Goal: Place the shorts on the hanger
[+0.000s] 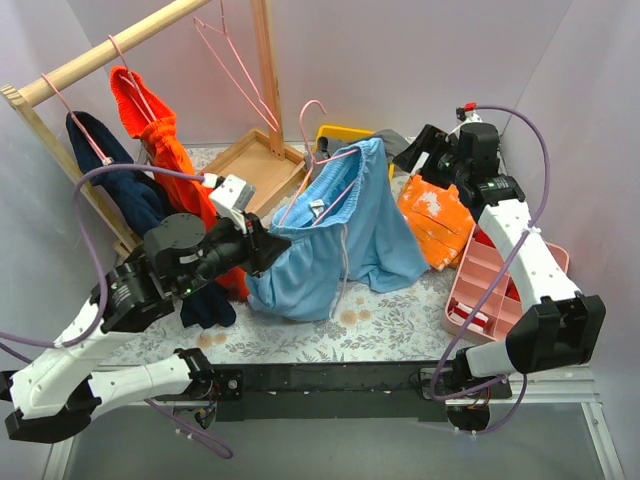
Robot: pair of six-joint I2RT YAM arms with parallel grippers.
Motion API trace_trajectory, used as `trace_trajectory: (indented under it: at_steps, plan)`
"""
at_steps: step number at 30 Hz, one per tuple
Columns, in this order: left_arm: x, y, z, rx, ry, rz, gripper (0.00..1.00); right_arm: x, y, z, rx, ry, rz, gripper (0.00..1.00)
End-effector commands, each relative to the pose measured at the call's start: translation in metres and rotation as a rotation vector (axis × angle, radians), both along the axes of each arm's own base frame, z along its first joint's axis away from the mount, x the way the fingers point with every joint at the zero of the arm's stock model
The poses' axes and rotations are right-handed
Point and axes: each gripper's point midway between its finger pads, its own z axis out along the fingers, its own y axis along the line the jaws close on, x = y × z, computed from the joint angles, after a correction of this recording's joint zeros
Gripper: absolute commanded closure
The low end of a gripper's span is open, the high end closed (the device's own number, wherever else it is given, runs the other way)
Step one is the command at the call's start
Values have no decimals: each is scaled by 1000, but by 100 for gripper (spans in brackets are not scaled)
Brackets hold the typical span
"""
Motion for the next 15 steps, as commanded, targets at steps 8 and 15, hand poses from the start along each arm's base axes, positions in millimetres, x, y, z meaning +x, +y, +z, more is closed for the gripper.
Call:
trace_trajectory:
  at_steps: [8, 15]
  plan:
    - [-23, 50, 45, -87, -25, 66, 100, 28, 40, -92, 143, 131, 81, 20]
    - [-37, 65, 43, -128, 11, 74, 100, -7, 139, -120, 134, 158, 296, 20]
